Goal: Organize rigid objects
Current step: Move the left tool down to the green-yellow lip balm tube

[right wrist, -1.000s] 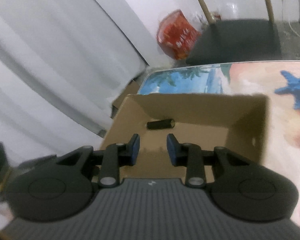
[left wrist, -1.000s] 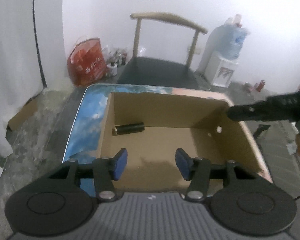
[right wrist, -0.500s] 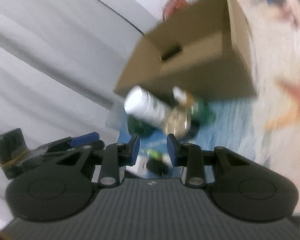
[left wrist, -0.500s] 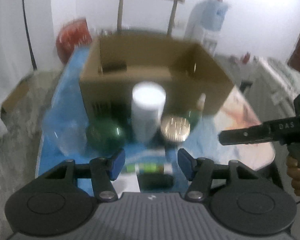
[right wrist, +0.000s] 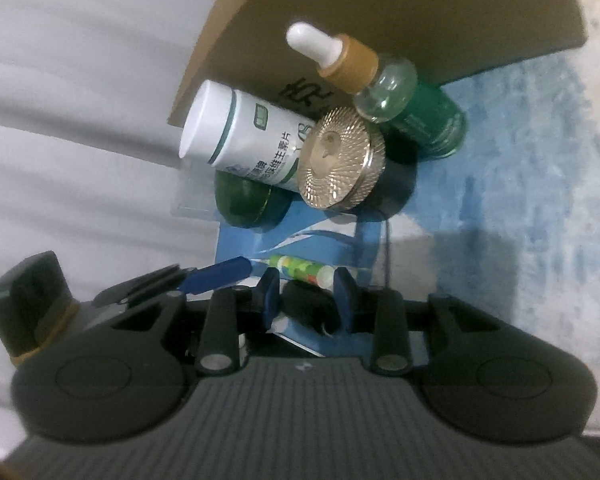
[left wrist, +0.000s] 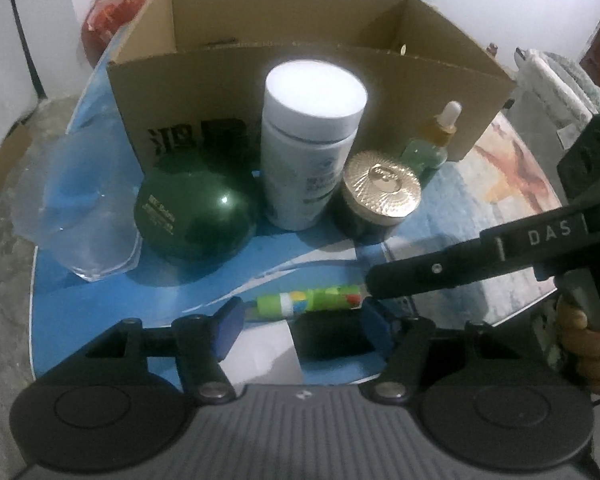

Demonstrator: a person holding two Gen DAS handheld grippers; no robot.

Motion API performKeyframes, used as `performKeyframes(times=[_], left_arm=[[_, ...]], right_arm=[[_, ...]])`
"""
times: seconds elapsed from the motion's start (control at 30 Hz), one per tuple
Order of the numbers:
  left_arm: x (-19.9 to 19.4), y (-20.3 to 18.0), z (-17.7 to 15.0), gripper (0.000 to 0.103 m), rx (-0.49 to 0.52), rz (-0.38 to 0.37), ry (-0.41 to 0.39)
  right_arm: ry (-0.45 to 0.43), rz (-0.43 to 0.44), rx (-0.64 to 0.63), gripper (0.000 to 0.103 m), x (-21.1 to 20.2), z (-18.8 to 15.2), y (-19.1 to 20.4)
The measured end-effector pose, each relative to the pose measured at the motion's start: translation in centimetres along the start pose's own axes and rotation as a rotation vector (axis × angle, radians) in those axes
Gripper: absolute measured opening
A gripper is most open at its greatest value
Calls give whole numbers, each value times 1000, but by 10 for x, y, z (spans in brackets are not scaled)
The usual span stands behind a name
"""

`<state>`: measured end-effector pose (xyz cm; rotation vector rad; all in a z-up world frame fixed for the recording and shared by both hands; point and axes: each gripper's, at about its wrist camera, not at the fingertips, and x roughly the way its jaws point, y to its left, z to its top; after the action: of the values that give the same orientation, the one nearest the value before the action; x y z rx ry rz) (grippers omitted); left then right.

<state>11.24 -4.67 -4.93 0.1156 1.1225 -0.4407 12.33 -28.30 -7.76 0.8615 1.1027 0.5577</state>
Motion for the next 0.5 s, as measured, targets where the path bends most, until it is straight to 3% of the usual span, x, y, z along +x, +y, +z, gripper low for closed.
performKeyframes(times=[0.3, 0.5], left_arm=[[20, 9, 10, 71, -21, -54, 80], [22, 11, 12, 74, -72, -116, 90]], right_arm=[[39, 21, 42, 30, 14, 11, -9], [28, 20, 59, 30, 12, 15, -12]])
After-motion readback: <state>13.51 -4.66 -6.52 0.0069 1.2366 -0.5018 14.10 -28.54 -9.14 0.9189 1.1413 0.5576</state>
